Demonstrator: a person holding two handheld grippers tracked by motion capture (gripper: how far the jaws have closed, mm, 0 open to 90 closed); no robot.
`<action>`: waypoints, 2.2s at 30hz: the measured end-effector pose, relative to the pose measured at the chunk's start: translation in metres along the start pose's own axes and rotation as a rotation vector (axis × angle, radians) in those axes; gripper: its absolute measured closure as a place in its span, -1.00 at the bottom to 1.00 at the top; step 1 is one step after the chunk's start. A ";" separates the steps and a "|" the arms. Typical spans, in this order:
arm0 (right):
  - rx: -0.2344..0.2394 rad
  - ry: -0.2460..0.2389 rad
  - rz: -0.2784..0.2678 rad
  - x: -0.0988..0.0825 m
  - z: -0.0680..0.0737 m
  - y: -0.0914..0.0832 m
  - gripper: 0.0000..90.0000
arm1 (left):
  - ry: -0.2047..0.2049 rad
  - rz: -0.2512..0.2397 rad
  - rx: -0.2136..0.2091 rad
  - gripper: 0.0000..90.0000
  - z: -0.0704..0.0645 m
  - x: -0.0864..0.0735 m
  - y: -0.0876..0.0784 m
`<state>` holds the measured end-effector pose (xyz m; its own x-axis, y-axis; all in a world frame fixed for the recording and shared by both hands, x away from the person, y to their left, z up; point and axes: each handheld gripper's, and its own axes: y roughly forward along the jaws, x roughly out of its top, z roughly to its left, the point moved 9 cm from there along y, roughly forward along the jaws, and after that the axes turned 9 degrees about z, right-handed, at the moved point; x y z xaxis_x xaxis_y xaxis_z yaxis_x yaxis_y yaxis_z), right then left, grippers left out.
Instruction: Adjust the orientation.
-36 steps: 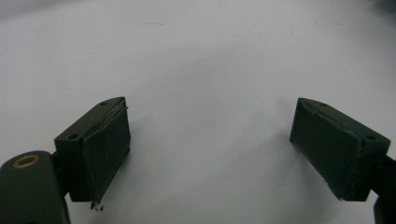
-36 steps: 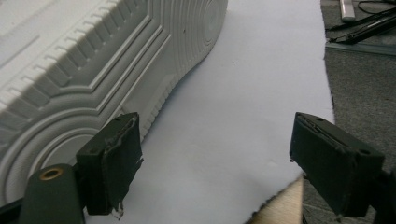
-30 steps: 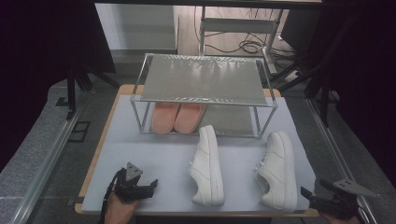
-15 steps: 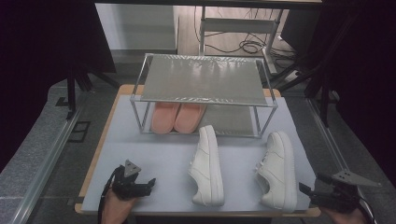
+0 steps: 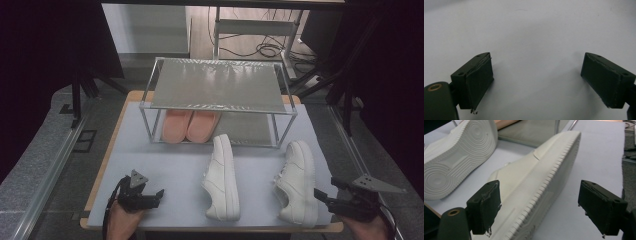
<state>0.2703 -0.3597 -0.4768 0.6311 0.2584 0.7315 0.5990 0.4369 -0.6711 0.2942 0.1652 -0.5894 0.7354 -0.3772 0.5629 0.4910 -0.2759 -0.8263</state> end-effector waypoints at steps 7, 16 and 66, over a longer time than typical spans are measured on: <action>0.031 -0.046 0.021 0.009 0.018 0.010 -0.48 | 0.006 -0.006 0.001 -0.74 -0.001 0.000 0.000; 0.096 -0.095 0.046 0.022 0.050 0.026 -0.33 | 0.002 -0.010 -0.001 -0.74 -0.001 0.000 0.000; 0.385 -0.331 0.214 0.061 0.201 0.118 1.00 | 0.002 -0.018 -0.002 -0.73 -0.001 0.000 0.000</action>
<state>0.2807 -0.1191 -0.4868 0.4928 0.6059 0.6245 0.2117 0.6126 -0.7615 0.2935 0.1646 -0.5892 0.7254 -0.3739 0.5780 0.5035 -0.2843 -0.8158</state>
